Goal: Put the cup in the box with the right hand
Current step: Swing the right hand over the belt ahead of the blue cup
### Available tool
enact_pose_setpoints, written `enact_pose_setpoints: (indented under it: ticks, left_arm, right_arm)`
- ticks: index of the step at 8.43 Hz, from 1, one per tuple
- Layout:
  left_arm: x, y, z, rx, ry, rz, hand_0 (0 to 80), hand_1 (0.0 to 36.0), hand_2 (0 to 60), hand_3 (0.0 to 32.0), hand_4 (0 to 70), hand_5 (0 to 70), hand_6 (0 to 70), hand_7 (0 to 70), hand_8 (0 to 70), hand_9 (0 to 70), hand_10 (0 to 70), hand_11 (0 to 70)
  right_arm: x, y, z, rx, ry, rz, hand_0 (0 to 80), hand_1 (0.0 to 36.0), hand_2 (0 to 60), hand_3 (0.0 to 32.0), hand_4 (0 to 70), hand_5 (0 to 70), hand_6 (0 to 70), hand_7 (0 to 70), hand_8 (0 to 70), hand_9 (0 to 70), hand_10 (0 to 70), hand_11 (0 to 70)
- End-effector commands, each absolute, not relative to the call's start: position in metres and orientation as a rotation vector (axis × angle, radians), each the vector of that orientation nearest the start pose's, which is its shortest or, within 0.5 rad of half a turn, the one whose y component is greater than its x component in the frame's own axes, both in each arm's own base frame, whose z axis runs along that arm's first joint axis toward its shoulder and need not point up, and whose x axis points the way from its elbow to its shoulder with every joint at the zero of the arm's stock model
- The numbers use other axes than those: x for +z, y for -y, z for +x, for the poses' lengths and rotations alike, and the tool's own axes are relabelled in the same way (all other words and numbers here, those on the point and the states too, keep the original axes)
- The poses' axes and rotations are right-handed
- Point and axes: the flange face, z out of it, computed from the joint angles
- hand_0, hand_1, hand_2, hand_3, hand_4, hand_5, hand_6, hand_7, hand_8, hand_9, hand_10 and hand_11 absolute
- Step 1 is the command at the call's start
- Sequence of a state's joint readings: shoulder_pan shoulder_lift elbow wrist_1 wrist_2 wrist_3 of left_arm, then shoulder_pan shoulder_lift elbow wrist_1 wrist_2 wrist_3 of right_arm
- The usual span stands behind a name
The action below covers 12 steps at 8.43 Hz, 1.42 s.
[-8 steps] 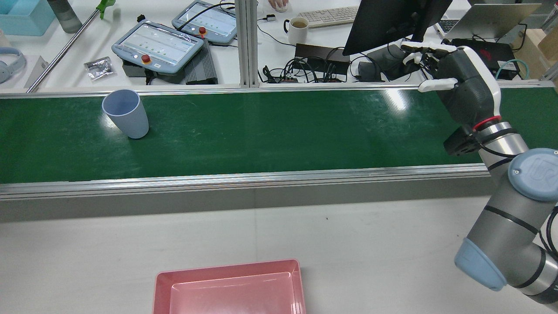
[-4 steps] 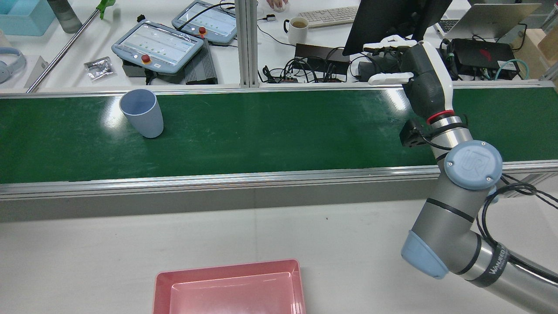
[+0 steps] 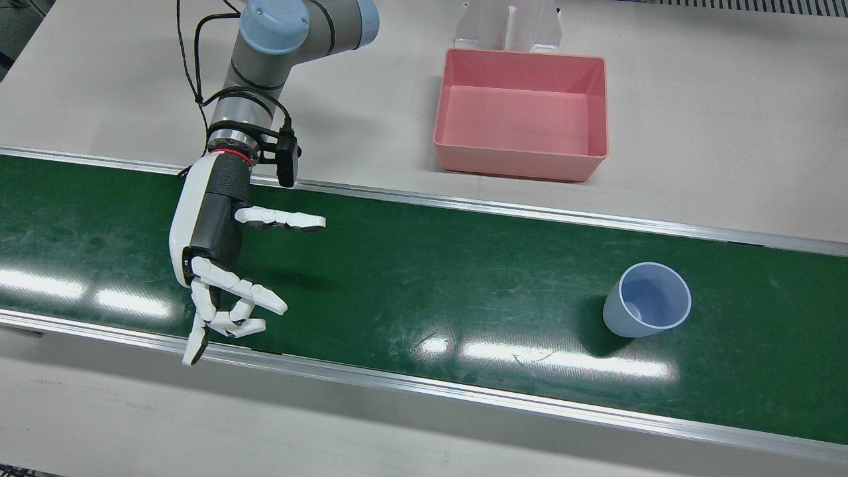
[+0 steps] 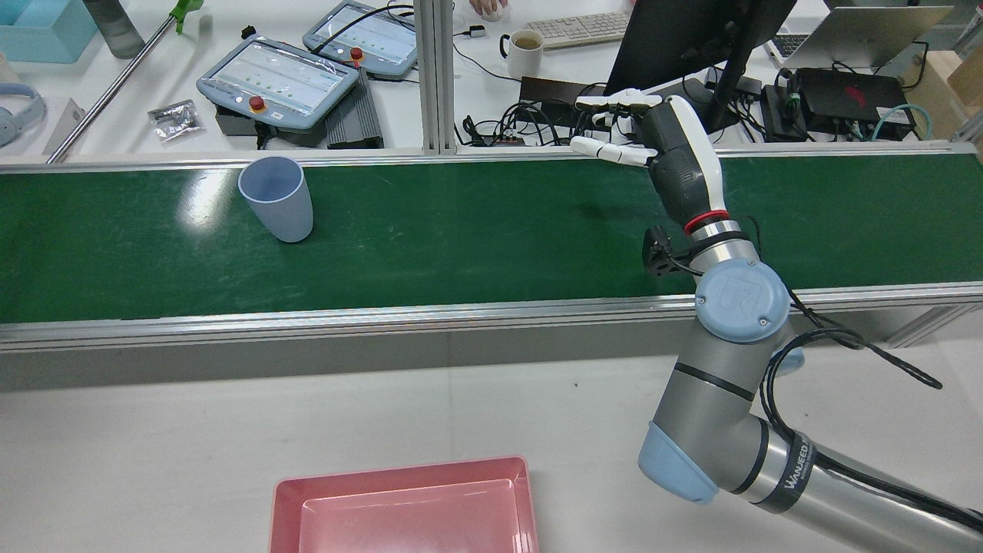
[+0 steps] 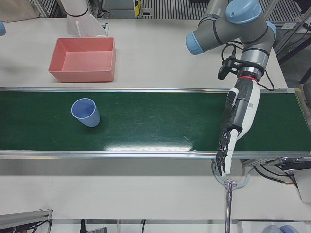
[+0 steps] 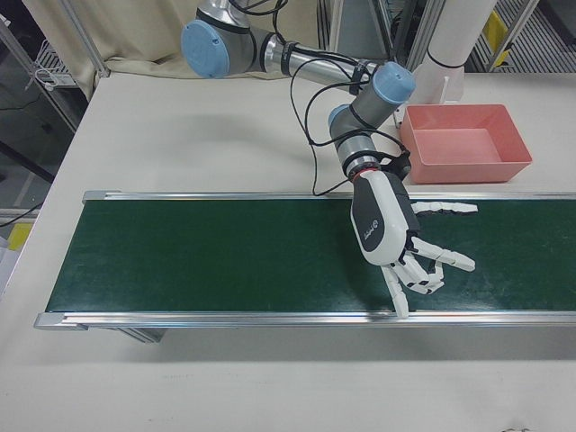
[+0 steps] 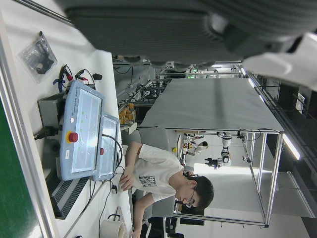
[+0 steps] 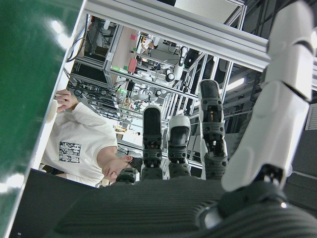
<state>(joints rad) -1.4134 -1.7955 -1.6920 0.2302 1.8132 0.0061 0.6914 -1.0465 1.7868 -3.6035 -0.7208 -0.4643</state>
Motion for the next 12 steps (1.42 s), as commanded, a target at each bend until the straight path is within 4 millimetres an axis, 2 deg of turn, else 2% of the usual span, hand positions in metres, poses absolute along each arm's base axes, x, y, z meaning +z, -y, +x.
enact_pose_setpoints:
  ticks: [1,2,3,4,6,8,9,12]
  left_arm:
    - [0.531,0.581,-0.018,-1.876,-2.113,-0.393,0.0,0.0,0.0,0.0,0.0,0.0,0.0,0.0,0.0,0.0,0.0,0.0]
    - [0.531,0.581,-0.018,-1.876,-2.113,-0.393,0.0,0.0,0.0,0.0,0.0,0.0,0.0,0.0,0.0,0.0,0.0,0.0]
    - [0.532,0.581,-0.018,-1.878,-2.111,-0.393,0.0,0.0,0.0,0.0,0.0,0.0,0.0,0.0,0.0,0.0,0.0,0.0]
    - [0.532,0.581,-0.018,-1.878,-2.111,-0.393,0.0,0.0,0.0,0.0,0.0,0.0,0.0,0.0,0.0,0.0,0.0,0.0]
    - [0.532,0.581,-0.018,-1.878,-2.111,-0.393,0.0,0.0,0.0,0.0,0.0,0.0,0.0,0.0,0.0,0.0,0.0,0.0]
    - [0.532,0.581,-0.018,-1.878,-2.111,-0.393,0.0,0.0,0.0,0.0,0.0,0.0,0.0,0.0,0.0,0.0,0.0,0.0]
    - [0.532,0.581,-0.018,-1.878,-2.111,-0.393,0.0,0.0,0.0,0.0,0.0,0.0,0.0,0.0,0.0,0.0,0.0,0.0]
    - [0.532,0.581,-0.018,-1.879,-2.11,-0.393,0.0,0.0,0.0,0.0,0.0,0.0,0.0,0.0,0.0,0.0,0.0,0.0]
  right_arm:
    - [0.357,0.522,-0.342,-2.15,-2.534,-0.303,46.6,14.7,20.6,0.0,33.4,3.5,29.4,70.0,22.4,44.6,1.4,2.4]
    - [0.357,0.522,-0.341,-2.148,-2.534,-0.299,45.8,13.1,18.8,0.0,29.5,3.4,28.2,70.0,21.2,43.4,2.9,4.6]
    - [0.359,0.521,-0.341,-2.153,-2.534,-0.301,46.1,9.9,7.8,0.0,28.5,3.3,27.2,70.0,20.4,42.8,3.3,5.2]
    - [0.368,0.517,-0.338,-2.167,-2.533,-0.304,46.6,6.7,0.0,0.0,30.2,3.1,27.1,70.0,20.5,43.0,2.6,4.1]
    - [0.391,0.504,-0.32,-2.193,-2.522,-0.315,45.8,0.1,0.0,0.0,35.0,1.9,25.7,70.0,20.4,43.3,0.7,1.0]
    - [0.423,0.494,-0.305,-2.235,-2.474,-0.269,46.4,0.0,0.0,0.0,36.0,1.8,24.0,70.0,19.2,42.4,0.0,0.0]
    - [0.429,0.498,-0.293,-2.237,-2.454,-0.282,46.3,0.0,0.0,0.0,37.1,1.6,23.1,70.0,18.4,41.5,0.0,0.0]
    - [0.423,0.505,-0.281,-2.218,-2.45,-0.291,45.8,0.0,0.0,0.0,36.4,1.0,20.1,70.0,16.6,40.2,0.0,0.0]
